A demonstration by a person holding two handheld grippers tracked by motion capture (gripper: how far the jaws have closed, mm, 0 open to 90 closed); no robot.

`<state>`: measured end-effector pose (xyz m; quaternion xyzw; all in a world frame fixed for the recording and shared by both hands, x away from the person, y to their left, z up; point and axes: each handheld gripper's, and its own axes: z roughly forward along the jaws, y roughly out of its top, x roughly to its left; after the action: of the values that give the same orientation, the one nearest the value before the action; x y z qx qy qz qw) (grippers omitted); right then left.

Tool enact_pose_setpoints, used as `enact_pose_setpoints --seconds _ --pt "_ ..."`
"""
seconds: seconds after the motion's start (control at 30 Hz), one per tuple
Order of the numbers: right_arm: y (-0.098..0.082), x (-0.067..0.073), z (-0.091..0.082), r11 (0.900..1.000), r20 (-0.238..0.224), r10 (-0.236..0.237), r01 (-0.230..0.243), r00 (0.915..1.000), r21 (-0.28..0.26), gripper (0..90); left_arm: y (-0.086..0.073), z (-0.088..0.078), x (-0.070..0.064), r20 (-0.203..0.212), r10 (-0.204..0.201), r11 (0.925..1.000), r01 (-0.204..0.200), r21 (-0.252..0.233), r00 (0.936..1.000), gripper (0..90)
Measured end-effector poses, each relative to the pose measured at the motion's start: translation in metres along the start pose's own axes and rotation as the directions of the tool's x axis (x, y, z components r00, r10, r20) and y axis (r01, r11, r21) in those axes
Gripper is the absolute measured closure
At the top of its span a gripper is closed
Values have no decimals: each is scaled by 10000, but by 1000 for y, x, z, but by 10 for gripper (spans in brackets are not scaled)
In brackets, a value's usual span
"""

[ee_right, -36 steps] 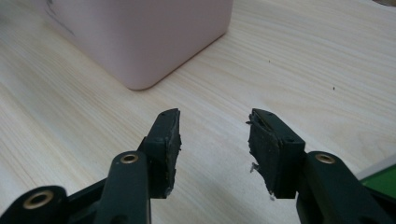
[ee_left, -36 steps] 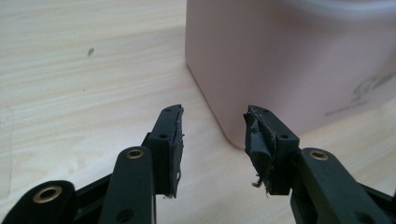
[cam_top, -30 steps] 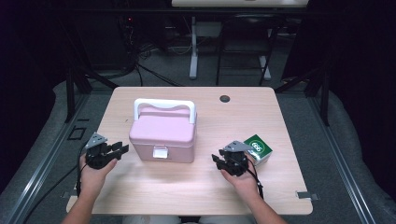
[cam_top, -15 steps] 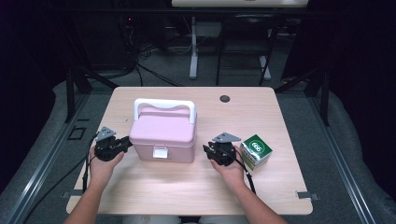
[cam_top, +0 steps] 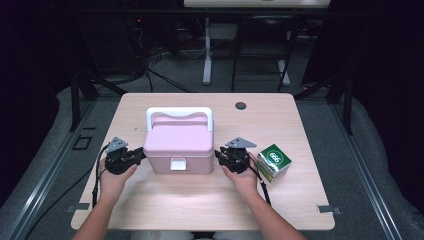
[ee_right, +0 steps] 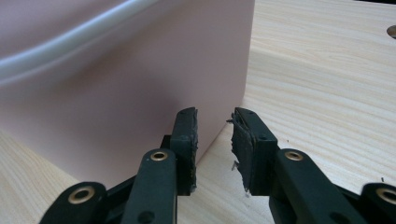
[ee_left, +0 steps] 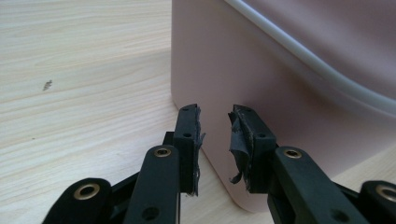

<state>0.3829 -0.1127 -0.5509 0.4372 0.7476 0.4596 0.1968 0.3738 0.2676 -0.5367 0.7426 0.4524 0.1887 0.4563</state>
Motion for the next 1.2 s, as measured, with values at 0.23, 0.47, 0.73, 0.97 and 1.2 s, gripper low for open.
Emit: enact_pose_setpoints --seconds 0.23,0.47,0.73,0.97,1.2 --pt "1 -3 -3 9999 40 -19 19 10000 126 759 1 0 -7 55 -57 9999 56 98 10000 735" --pt "2 2 -5 9997 -128 -122 124 9998 195 899 0 -2 -12 262 67 9999 -71 147 9996 826" --pt "1 6 -13 9992 -142 -263 267 9996 284 900 -2 -5 -22 95 241 9994 -243 232 9997 895" --pt "-3 7 -21 9991 -163 -228 234 9996 365 900 -3 -7 -29 135 157 9994 -161 315 9998 900" --pt "-10 7 -40 9979 -96 -245 251 9997 604 900 -4 -9 -43 313 422 9978 -437 489 9986 900"
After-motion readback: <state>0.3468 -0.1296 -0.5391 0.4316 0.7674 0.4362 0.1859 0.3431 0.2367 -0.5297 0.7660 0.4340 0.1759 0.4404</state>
